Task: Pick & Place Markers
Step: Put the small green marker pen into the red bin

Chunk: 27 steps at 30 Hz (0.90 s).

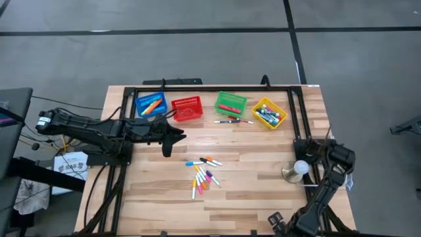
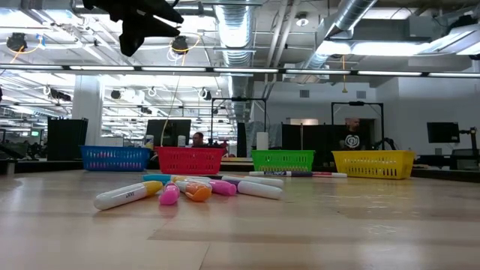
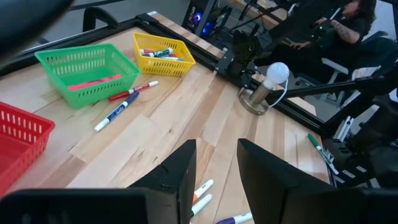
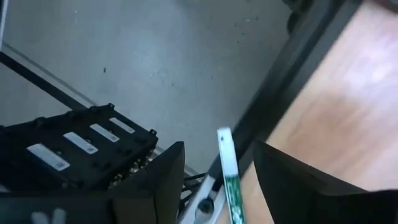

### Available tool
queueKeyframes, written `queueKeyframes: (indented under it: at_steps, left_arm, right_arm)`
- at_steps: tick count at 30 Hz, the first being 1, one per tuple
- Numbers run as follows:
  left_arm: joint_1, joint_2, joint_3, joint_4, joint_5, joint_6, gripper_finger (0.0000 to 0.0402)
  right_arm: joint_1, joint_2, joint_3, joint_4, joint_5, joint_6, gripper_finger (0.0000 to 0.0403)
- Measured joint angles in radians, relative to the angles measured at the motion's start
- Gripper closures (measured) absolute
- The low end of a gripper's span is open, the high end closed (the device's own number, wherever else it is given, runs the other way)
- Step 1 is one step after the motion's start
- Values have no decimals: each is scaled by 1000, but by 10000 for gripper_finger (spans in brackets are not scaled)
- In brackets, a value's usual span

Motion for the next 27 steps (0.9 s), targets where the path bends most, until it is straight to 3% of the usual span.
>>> queueKeyframes:
  at_steps: [14,27]
  left_arm:
    - [0,0,0,0,0,0,286]
    - [0,0,0,0,0,3,286]
  right_arm:
    - [7,28,11,-116,52,7,240]
    - [26,28,11,-72,51,1,239]
